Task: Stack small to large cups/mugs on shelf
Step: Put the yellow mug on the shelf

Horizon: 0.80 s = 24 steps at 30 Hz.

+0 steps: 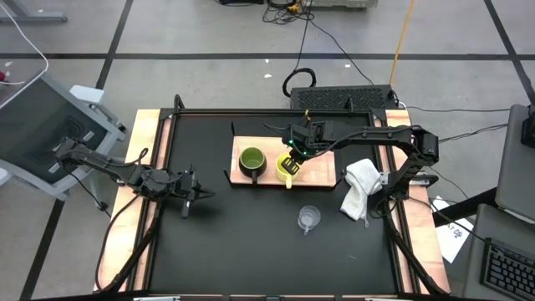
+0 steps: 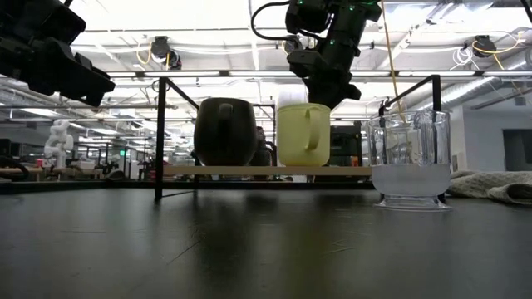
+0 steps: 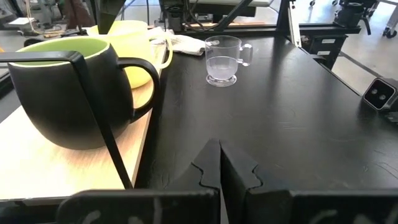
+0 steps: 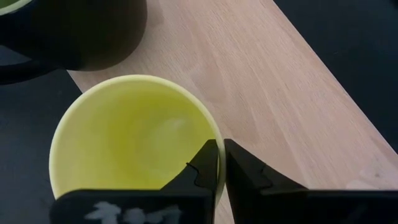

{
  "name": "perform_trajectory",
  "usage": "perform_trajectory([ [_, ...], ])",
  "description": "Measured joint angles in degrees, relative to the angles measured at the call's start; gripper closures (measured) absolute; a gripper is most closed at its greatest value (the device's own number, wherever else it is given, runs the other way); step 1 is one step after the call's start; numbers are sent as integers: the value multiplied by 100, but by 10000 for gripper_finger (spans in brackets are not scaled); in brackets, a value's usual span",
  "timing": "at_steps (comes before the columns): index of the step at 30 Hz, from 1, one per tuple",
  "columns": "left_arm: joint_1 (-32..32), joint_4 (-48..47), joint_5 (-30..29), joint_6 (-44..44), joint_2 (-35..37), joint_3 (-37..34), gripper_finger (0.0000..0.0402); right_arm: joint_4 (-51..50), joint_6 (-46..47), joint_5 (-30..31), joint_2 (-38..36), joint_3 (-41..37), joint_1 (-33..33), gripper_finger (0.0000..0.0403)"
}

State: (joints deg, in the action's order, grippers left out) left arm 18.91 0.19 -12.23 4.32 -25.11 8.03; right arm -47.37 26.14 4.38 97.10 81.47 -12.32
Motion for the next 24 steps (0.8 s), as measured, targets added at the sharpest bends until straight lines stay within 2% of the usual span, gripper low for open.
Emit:
perform_trajectory([
  [8,-1,0,0,-4,0,0,394,-2,-47,-124,0,0,2,387],
  [19,-2,0,0,-4,-2,0,399,-26,-24,-170,13,-11,7,338],
  [24,-1,0,-2,-3,0,0,393,-13,-25,-168,13,-11,7,333],
])
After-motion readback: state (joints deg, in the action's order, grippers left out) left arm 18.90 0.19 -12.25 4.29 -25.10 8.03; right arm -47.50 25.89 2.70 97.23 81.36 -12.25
